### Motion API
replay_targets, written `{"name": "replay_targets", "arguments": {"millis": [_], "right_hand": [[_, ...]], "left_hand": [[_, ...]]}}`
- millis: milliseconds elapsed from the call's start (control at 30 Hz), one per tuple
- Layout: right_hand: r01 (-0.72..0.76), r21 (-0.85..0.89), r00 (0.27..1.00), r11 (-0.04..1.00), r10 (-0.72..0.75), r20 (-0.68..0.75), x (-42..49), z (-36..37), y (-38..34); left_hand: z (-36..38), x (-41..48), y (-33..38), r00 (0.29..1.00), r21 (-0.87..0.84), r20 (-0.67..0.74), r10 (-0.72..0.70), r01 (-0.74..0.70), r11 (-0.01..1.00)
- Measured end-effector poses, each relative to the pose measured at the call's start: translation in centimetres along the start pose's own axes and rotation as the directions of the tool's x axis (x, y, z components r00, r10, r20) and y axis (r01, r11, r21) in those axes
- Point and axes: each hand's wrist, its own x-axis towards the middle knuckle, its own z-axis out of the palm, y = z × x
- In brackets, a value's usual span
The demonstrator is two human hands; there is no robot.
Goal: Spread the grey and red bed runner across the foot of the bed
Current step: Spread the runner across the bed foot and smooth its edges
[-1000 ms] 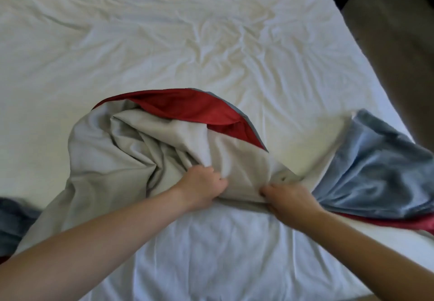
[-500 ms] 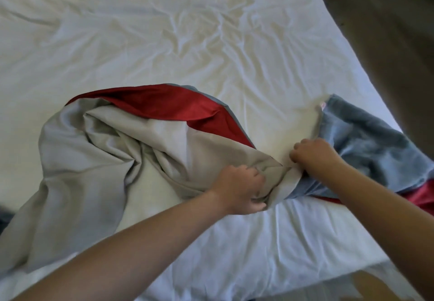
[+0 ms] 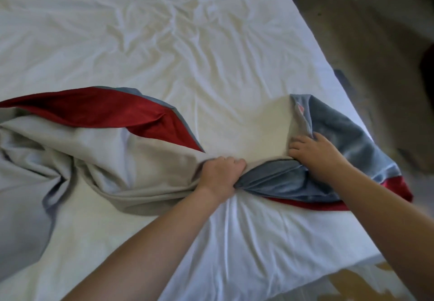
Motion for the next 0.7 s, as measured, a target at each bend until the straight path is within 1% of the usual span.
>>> {"name": "replay_targets", "arguments": {"millis": [67,133,200,267,300,333,400,433,467,500,533,600,633,667,700], "right_hand": [[-0.041,0.016,0.998,0.999,0.042,-0.053,0.9,0.6,0.7],[-0.093,0.033,0.992,0.995,0.095,-0.080,2.0,0.5,1.3],[-0.172,0.058,0.973,0.983,0.179,-0.146,3.2,-0.4,2.0],[-0.237,0.111,0.926,0.965,0.259,-0.275,4.7,-2.3,3.0],[-0.247,0.144,0.884,0.958,0.284,-0.371,5.5,-3.6,3.5],[-0.246,0.184,0.825,0.951,0.306,-0.475,6.1,-4.9,4.0],[-0.212,0.286,0.641,0.935,0.354,-0.681,6.9,-7.3,4.9],[-0.225,0.304,0.571,0.926,0.378,-0.728,7.1,-8.2,5.2],[-0.264,0.292,0.555,0.920,0.392,-0.734,7.1,-8.6,5.2],[-0.304,0.242,0.588,0.921,0.381,-0.713,6.8,-8.6,5.1],[-0.321,0.194,0.652,0.927,0.365,-0.665,6.5,-8.3,5.0],[-0.323,0.095,0.832,0.942,0.331,-0.445,5.6,-6.3,4.3],[-0.317,0.062,0.886,0.946,0.319,-0.336,5.1,-4.8,3.9],[-0.321,-0.012,0.912,0.947,0.306,-0.272,4.8,-3.3,3.6],[-0.347,0.076,0.915,0.935,0.356,-0.191,3.9,-1.9,3.1]], "left_hand": [[-0.7,1.5,-0.6,1.000,0.012,0.002,0.018,-0.018,1.000],[-1.9,3.3,-1.2,0.999,0.050,-0.028,-0.016,0.017,0.999],[-3.5,5.3,-2.2,0.993,0.093,-0.080,-0.088,0.095,0.991],[-5.7,7.1,-3.8,0.971,0.141,-0.164,-0.173,0.197,0.970],[-6.9,7.8,-4.7,0.951,0.148,-0.224,-0.212,0.248,0.957],[-8.2,8.3,-5.6,0.925,0.143,-0.290,-0.246,0.296,0.944],[-10.0,8.7,-7.0,0.865,0.104,-0.403,-0.298,0.367,0.924],[-10.4,8.6,-7.4,0.850,0.089,-0.431,-0.302,0.373,0.923],[-10.4,8.3,-7.5,0.855,0.093,-0.439,-0.276,0.350,0.932],[-10.0,7.9,-7.4,0.870,0.129,-0.445,-0.210,0.295,0.947],[-9.3,7.2,-7.0,0.887,0.198,-0.450,-0.101,0.209,0.958],[-7.4,5.8,-5.8,0.893,0.356,-0.422,0.154,0.007,0.934],[-6.6,5.1,-5.1,0.888,0.412,-0.385,0.251,-0.078,0.908],[-5.7,4.6,-4.5,0.884,0.423,-0.344,0.318,-0.157,0.893],[-5.0,4.2,-3.8,0.879,0.398,-0.313,0.360,-0.223,0.890]]}}
